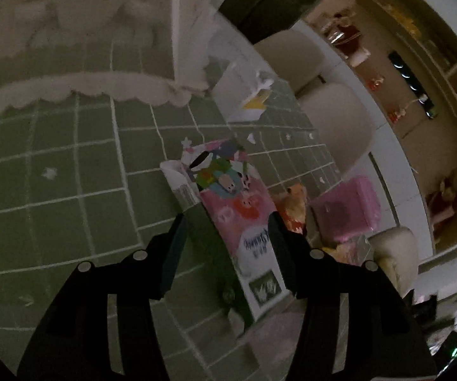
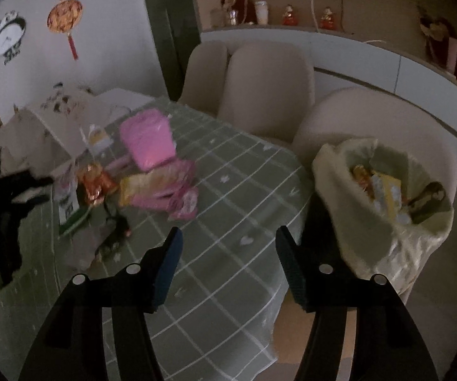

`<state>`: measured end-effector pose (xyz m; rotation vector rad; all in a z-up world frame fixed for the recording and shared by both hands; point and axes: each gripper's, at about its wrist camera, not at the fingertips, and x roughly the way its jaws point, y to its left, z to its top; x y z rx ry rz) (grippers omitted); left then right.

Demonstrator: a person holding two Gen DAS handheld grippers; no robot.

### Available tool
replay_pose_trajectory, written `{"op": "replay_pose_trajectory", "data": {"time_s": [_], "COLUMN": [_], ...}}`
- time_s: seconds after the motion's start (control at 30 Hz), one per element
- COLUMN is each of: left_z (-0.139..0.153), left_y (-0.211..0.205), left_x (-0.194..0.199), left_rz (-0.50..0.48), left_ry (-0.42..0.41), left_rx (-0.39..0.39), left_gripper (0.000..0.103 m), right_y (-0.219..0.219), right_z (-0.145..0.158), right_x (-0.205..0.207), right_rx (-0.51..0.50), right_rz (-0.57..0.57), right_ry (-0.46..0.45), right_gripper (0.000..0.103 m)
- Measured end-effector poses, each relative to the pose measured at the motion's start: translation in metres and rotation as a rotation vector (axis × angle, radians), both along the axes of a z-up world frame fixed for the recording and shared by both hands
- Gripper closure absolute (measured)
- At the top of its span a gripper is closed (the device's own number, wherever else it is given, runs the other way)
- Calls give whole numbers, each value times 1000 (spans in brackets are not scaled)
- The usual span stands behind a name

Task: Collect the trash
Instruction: 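Grasp the pink drink carton with the left tool while the right tool grasps the red snack bag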

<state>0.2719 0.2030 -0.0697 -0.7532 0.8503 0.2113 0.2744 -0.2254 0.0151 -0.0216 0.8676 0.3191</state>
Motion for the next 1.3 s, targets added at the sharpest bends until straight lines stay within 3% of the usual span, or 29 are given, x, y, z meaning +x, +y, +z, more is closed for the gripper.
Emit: {"op": "replay_pose_trajectory", "data": {"time_s": [0.2, 0.3, 0.4, 0.53, 0.77, 0.9, 1.07, 1.23, 1.3], "left_z": [-8, -11, -7, 9, 22, 21, 15, 3, -2], "left_y": [-15, -20, -26, -28, -25, -32, -40, -55, -57], "left_x": [23, 21, 6, -25, -73, -91, -104, -108, -109], "left_rz": [-60, -117, -171, -223, -219, -232, -241, -322, -331], "left_ry": [36, 42, 21, -15, -26, -36, -40, -1, 15], "left_rx": [65, 103, 122, 118, 79, 65, 18, 9, 0], "left_gripper": [53, 88, 96, 97, 97, 97, 97, 97, 97], "right_y": [23, 41, 59, 85, 154, 193, 232, 260, 262], "right_z": [-10, -9, -7, -5, -9, -19, -45, -69, -72], "right_x": [-4, -2, 5, 14, 29, 51, 86, 105, 109], "right_rx": [-46, -48, -44, -9, 27, 24, 16, -80, -53], "right_rz": [52, 126, 182, 257, 406, 440, 417, 435, 449], "right_ry": [29, 36, 38, 45, 38, 12, 52, 62, 82], "right_gripper": [46, 46, 46, 46, 46, 49, 49, 49, 53]}}
